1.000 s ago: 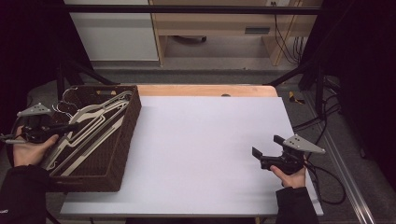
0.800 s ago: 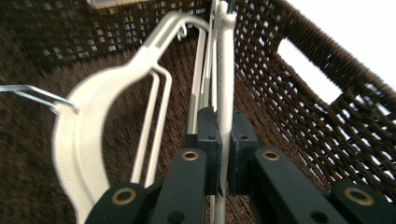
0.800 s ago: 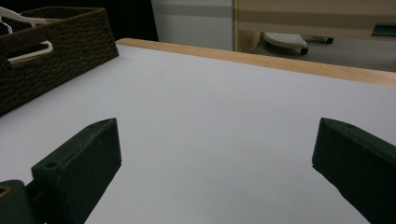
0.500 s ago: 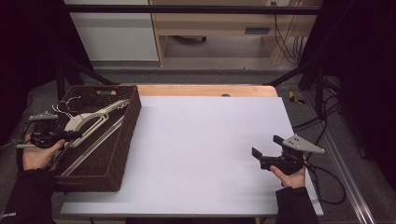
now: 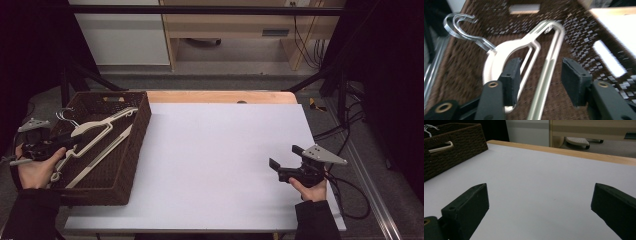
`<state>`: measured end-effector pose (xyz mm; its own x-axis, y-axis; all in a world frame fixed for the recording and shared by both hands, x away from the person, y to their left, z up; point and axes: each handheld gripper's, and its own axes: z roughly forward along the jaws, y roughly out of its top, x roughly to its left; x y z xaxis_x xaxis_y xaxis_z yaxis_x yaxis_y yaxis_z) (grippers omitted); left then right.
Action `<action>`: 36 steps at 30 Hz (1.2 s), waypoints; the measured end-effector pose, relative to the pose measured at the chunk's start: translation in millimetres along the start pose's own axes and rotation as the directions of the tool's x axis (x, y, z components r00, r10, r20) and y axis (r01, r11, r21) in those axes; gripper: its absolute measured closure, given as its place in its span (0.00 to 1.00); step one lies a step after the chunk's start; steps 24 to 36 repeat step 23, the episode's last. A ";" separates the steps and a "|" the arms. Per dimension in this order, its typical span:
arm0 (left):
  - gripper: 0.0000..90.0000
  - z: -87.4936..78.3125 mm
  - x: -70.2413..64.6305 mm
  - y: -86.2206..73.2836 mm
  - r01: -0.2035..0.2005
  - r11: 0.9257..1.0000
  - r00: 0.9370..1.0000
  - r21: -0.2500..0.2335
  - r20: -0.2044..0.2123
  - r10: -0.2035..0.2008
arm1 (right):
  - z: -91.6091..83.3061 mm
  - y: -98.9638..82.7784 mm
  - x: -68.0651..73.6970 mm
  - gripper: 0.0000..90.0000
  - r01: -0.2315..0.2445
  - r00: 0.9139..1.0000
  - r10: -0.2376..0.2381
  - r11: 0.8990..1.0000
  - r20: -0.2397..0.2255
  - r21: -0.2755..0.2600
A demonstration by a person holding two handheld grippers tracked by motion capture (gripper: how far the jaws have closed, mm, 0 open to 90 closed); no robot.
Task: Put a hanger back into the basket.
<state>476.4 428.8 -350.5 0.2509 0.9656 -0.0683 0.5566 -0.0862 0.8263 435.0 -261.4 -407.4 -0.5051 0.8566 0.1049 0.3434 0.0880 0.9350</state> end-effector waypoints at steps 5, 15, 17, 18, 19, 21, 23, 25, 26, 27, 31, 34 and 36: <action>0.42 -13.9 -34.5 1.9 -0.054 0.990 0.992 -0.133 0.105 0.069 | -1.6 0.3 -0.5 0.02 -0.005 1.000 0.005 1.000 0.000 -0.005; 0.11 -22.6 -95.0 0.3 -0.098 0.954 0.942 -0.284 0.282 0.181 | -4.1 1.0 -0.8 0.02 0.007 1.000 -0.007 0.999 -0.023 -0.033; 0.08 -20.5 -102.6 -1.4 -0.112 0.952 0.937 -0.286 0.289 0.197 | -5.1 1.1 -0.9 0.02 0.010 0.999 -0.011 0.999 -0.031 -0.037; 0.07 -19.3 -105.9 -2.2 -0.123 0.951 0.935 -0.284 0.289 0.207 | -5.1 1.3 -0.5 0.02 0.007 0.999 -0.008 0.999 -0.031 -0.038; 0.07 -17.9 -109.3 -3.1 -0.127 0.950 0.933 -0.287 0.290 0.212 | -5.3 1.4 -0.4 0.02 0.009 0.999 -0.010 0.999 -0.034 -0.038; 0.06 -15.4 -114.2 -4.9 -0.144 0.946 0.931 -0.290 0.283 0.229 | -5.6 1.8 0.1 0.02 0.007 0.999 -0.009 0.999 -0.042 -0.046; 0.06 -13.2 -117.8 -6.5 -0.151 0.947 0.930 -0.285 0.283 0.233 | -6.1 2.0 -0.3 0.02 0.009 0.999 -0.011 0.999 -0.046 -0.045; 0.06 -13.2 -117.8 -6.5 -0.151 0.947 0.930 -0.285 0.283 0.233 | -6.1 2.0 -0.3 0.02 0.009 0.999 -0.011 0.999 -0.046 -0.045; 0.06 -13.2 -117.8 -6.5 -0.151 0.947 0.930 -0.285 0.283 0.233 | -6.1 2.0 -0.3 0.02 0.009 0.999 -0.011 0.999 -0.046 -0.045; 0.06 -13.2 -117.8 -6.5 -0.151 0.947 0.930 -0.285 0.283 0.233 | -6.1 2.0 -0.3 0.02 0.009 0.999 -0.011 0.999 -0.046 -0.045; 0.06 -13.2 -117.8 -6.5 -0.151 0.947 0.930 -0.285 0.283 0.233 | -6.1 2.0 -0.3 0.02 0.009 0.999 -0.011 0.999 -0.046 -0.045; 0.06 -13.2 -117.8 -6.5 -0.151 0.947 0.930 -0.285 0.283 0.233 | -6.1 2.0 -0.3 0.02 0.009 0.999 -0.011 0.999 -0.046 -0.045; 0.06 -13.2 -117.8 -6.5 -0.151 0.947 0.930 -0.285 0.283 0.233 | -6.1 2.0 -0.3 0.02 0.009 0.999 -0.011 0.999 -0.046 -0.045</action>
